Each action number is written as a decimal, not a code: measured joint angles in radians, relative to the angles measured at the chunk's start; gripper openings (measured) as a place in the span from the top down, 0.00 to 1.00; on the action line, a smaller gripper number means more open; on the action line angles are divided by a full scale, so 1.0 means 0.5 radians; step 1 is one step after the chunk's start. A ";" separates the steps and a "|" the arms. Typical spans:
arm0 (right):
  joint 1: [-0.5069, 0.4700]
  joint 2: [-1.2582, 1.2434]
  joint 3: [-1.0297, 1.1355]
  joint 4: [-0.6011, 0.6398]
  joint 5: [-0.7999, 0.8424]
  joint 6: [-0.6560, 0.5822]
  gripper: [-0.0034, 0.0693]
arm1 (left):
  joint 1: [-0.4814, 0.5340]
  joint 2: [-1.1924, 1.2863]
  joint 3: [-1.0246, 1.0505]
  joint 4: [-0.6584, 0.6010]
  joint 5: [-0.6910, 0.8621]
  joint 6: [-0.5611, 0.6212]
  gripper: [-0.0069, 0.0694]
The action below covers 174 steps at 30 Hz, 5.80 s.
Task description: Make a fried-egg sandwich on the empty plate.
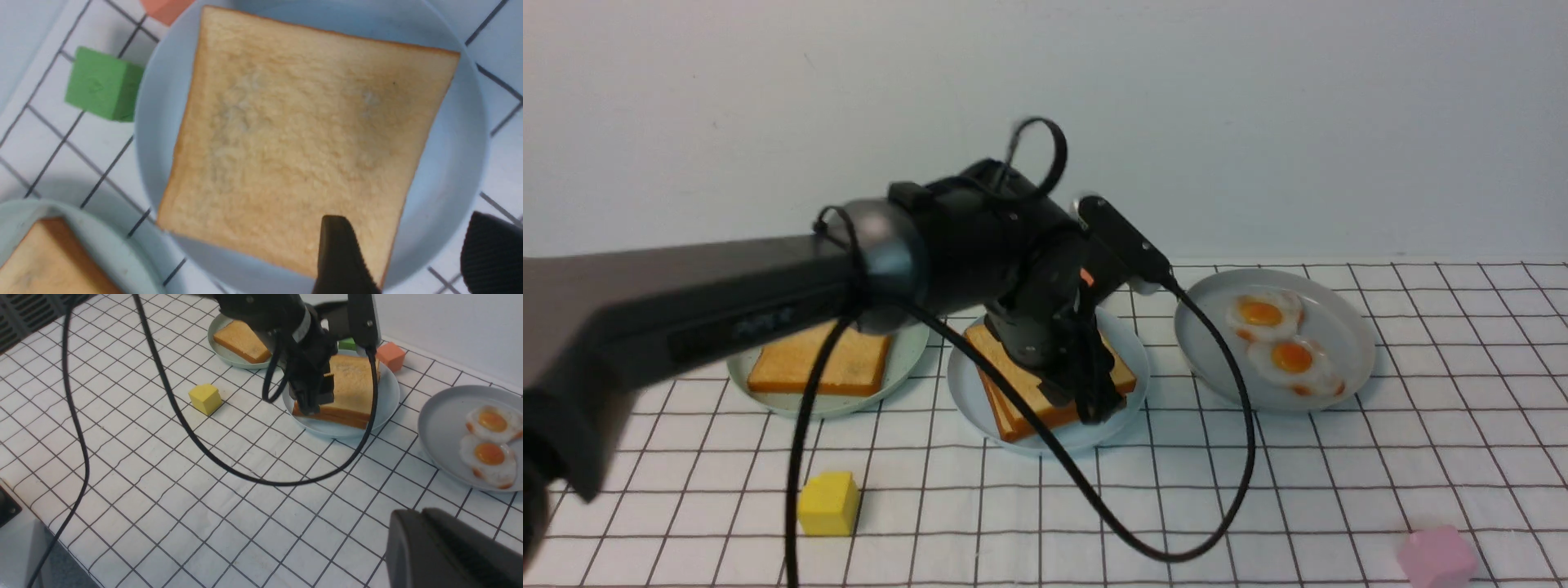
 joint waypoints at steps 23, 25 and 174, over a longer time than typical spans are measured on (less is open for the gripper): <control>0.000 -0.014 0.000 0.002 0.044 0.050 0.95 | 0.000 -3.292 2.365 -0.840 -1.300 -0.051 0.93; 0.000 -0.014 0.000 0.019 0.044 0.050 0.95 | 0.000 -3.508 2.545 -0.840 -1.351 -0.090 0.93; -0.954 -1.217 2.117 -0.338 -1.305 0.580 0.93 | 1.381 -3.851 3.148 -0.739 -0.669 -0.336 0.93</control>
